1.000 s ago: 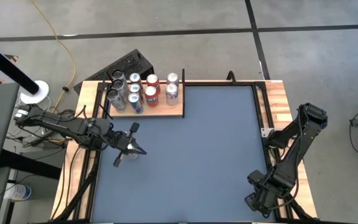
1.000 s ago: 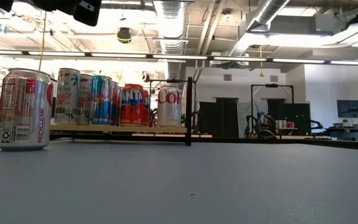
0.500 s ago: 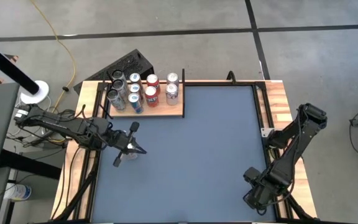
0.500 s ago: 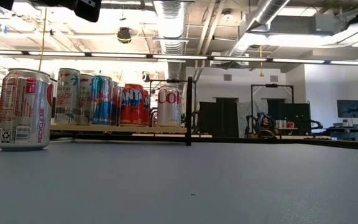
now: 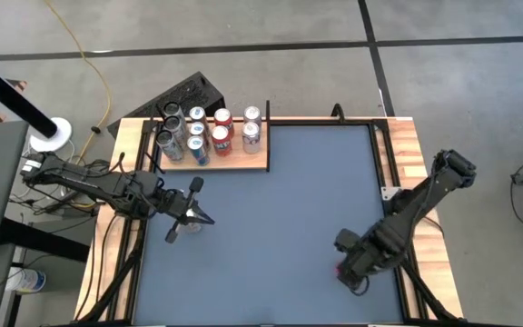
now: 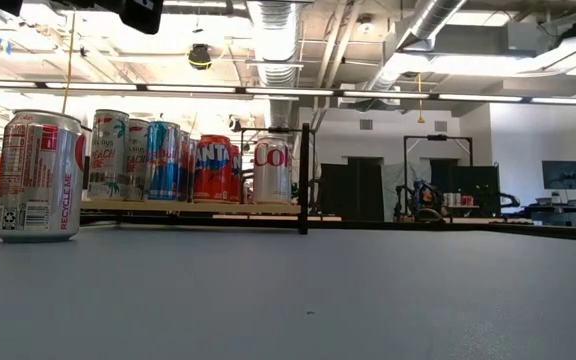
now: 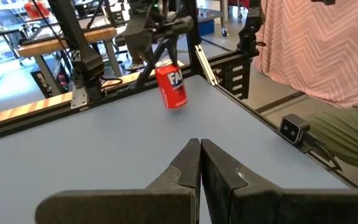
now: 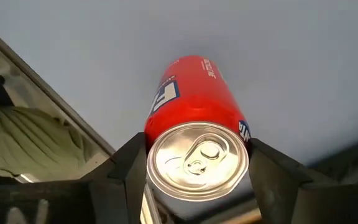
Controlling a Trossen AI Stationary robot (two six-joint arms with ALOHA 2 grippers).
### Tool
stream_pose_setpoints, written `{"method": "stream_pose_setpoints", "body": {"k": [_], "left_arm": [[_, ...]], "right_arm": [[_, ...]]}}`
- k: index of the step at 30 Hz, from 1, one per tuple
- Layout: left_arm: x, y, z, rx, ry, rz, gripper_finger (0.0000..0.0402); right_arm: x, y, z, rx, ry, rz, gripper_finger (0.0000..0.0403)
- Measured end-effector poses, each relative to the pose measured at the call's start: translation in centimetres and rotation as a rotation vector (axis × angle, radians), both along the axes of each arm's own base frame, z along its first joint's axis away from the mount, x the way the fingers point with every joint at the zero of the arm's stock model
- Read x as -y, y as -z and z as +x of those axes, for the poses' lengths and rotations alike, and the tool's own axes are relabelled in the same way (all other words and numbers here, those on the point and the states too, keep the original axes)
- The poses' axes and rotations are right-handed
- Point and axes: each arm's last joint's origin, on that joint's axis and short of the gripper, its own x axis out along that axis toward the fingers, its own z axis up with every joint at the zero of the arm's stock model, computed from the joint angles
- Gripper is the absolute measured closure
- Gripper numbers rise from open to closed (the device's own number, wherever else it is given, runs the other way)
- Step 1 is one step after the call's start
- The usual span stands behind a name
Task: Place canned beverage on shelf
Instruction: Put the red soda can on the shelf aligned with the other orange soda can
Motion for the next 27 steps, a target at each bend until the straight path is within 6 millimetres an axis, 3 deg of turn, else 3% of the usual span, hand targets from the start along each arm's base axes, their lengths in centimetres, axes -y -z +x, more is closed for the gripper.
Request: {"method": "stream_pose_setpoints", "body": {"k": [15,22,27], "left_arm": [[0.0,0.2,0.0,-0.023,0.000,0.008,0.0401],[0.0,0.5,-0.1,-0.040,0.002,0.028,0.0401],[0.0,0.5,-0.1,-0.043,0.001,0.032,0.0401]], "right_arm": [[9.3,-0.4,6.7,0.263,-0.203,-0.121,0.0196],[14.3,-0.7,8.5,0.357,-0.243,-0.185,0.0196],[16.7,-1.3,9.8,0.502,-0.300,-0.223,0.0196]]}}
